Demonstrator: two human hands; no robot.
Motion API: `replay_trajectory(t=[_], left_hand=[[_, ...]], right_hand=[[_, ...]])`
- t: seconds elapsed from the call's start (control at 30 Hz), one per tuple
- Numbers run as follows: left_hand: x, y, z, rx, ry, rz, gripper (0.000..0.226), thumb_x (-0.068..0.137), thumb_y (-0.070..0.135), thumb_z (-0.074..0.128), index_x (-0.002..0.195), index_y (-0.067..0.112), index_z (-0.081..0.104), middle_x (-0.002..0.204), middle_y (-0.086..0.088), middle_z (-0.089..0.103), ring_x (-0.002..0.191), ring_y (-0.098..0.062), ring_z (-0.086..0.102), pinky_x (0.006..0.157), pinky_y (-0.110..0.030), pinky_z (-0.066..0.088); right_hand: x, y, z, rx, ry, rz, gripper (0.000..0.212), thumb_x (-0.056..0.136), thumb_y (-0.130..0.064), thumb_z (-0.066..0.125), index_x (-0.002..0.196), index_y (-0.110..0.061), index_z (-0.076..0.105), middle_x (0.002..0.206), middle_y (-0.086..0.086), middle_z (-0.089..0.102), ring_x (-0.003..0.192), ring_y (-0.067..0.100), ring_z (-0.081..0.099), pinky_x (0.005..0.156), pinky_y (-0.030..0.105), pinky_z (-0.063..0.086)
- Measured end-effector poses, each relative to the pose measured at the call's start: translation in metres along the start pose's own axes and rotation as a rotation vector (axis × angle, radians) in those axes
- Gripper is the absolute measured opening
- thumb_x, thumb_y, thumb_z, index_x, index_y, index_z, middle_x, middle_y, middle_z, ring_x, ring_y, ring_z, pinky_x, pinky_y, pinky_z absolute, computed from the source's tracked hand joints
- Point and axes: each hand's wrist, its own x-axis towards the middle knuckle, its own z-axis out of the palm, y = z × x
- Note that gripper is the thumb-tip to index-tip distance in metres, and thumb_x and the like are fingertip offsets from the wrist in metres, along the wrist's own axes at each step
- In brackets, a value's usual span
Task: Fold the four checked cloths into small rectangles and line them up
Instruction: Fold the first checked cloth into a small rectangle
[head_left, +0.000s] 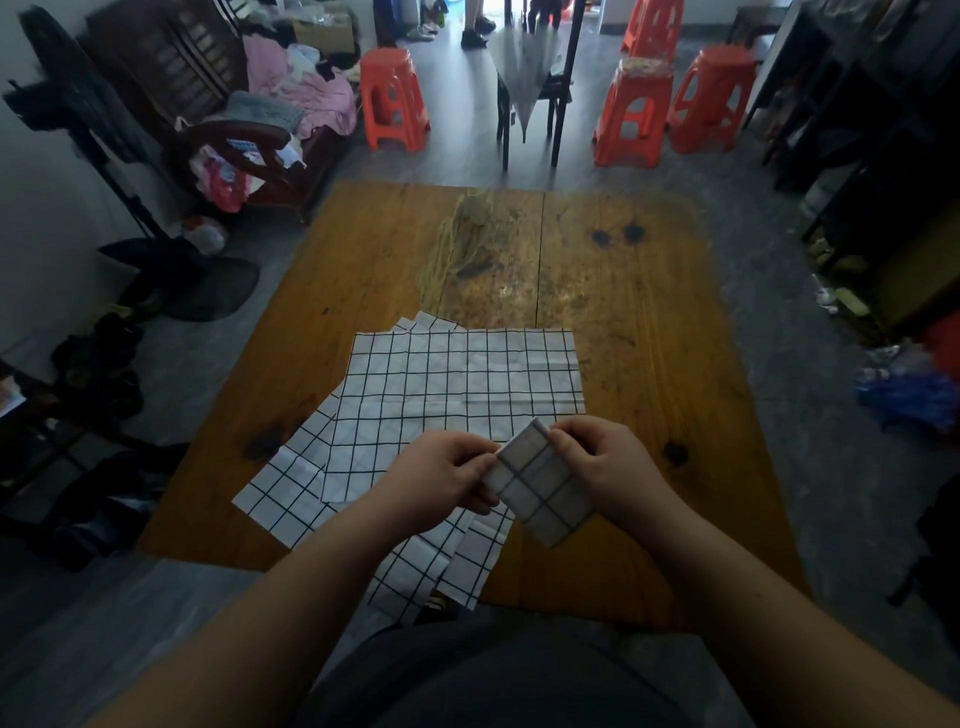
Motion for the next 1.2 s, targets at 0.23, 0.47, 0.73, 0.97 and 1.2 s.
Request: replay_trajectory(t=[0.23, 0.47, 0.73, 0.97, 1.2], left_hand=[[-0.006, 0.001, -0.009, 0.088, -0.093, 0.052, 0.022, 0.101, 0.009, 0.051, 0.117, 0.011, 0.066, 0.092, -0.01, 0.073, 0.081, -0.016, 0.073, 0.074, -0.031, 0.061], [-0.01, 0.012, -0.016, 0.214, -0.107, 0.111, 0.016, 0.099, 0.035, 0.055, 0.111, 0.03, 0.065, 0.105, 0.01, 0.068, 0.098, -0.002, 0.064, 0.083, -0.028, 0.055], [-0.009, 0.03, 0.015, 0.256, 0.173, 0.208, 0.015, 0.096, 0.036, 0.06, 0.082, 0.031, 0.06, 0.081, 0.008, 0.063, 0.077, -0.004, 0.058, 0.062, -0.02, 0.042], [-0.026, 0.03, 0.003, -0.092, 0.264, 0.091, 0.018, 0.098, 0.029, 0.059, 0.084, 0.019, 0.065, 0.087, 0.0, 0.064, 0.083, -0.015, 0.057, 0.071, -0.032, 0.045], [-0.043, 0.025, 0.001, -0.048, 0.321, 0.077, 0.019, 0.099, 0.03, 0.056, 0.086, 0.019, 0.065, 0.088, 0.002, 0.062, 0.083, -0.014, 0.057, 0.069, -0.03, 0.043]], right_hand=[[-0.005, -0.002, 0.005, 0.023, 0.033, 0.0, 0.013, 0.101, -0.025, 0.056, 0.096, -0.022, 0.069, 0.093, -0.004, 0.067, 0.089, 0.011, 0.061, 0.078, 0.033, 0.054], [-0.012, -0.009, 0.006, 0.035, 0.034, -0.042, 0.012, 0.099, -0.027, 0.057, 0.091, -0.028, 0.066, 0.092, -0.005, 0.066, 0.089, 0.012, 0.061, 0.075, 0.033, 0.053], [-0.027, -0.011, 0.015, -0.094, 0.069, -0.141, 0.015, 0.099, -0.034, 0.056, 0.086, -0.033, 0.063, 0.083, -0.008, 0.065, 0.079, 0.008, 0.062, 0.074, 0.041, 0.059], [-0.041, -0.001, 0.011, -0.014, 0.03, -0.103, 0.016, 0.1, -0.028, 0.055, 0.088, -0.025, 0.065, 0.085, -0.005, 0.067, 0.078, 0.008, 0.064, 0.07, 0.033, 0.059], [-0.059, 0.009, 0.01, 0.073, -0.046, -0.084, 0.014, 0.101, -0.022, 0.055, 0.091, -0.023, 0.066, 0.085, -0.002, 0.069, 0.077, 0.007, 0.066, 0.069, 0.024, 0.056]])
